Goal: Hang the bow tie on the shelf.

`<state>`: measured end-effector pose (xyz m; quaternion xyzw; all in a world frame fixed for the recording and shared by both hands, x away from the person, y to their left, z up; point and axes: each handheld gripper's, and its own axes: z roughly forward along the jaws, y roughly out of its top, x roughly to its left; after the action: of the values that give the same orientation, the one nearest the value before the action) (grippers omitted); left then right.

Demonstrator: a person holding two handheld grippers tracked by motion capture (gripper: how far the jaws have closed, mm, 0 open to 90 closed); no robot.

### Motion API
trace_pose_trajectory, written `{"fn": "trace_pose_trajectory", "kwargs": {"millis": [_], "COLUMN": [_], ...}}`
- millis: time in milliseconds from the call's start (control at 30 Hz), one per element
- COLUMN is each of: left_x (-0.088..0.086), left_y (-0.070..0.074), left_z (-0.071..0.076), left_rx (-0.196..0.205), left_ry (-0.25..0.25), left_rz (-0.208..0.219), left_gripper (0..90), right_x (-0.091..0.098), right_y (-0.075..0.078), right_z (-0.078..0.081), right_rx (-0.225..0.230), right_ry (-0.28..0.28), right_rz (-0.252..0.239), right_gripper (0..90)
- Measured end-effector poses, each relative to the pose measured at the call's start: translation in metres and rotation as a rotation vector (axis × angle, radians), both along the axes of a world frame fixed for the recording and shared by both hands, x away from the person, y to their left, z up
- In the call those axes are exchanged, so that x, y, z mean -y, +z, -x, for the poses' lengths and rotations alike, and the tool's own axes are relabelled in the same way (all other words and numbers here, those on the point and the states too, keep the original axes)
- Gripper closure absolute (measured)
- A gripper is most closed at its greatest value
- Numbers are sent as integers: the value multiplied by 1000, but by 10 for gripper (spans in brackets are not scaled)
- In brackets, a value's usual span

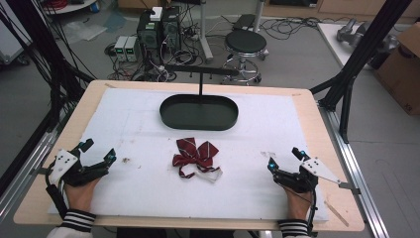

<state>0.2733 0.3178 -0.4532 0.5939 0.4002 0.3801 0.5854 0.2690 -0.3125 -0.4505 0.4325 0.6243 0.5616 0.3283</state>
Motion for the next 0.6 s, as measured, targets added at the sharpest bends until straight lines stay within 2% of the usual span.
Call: {"fn": "trace_pose_trajectory", "kwargs": {"millis": [233,400,533,600], "left_x": [0,-1,-1,0], "left_y": [0,1,0,1], "left_z": [-1,-3,-1,-1], "left_rx": [-6,-34,-12,-15], "left_ry": [2,-7,-14,-21], "left_rz": [0,3,0,-7], "left_gripper": [123,123,123,123], "right_x": [1,0,0,0], "right_y": [0,0,0,0], "right_z": [0,0,0,0], "right_rx": [2,2,4,2], "right_ry": [1,-4,-8,-8], "right_rz": [-3,0,0,0], "right_gripper": [31,31,31,32]}}
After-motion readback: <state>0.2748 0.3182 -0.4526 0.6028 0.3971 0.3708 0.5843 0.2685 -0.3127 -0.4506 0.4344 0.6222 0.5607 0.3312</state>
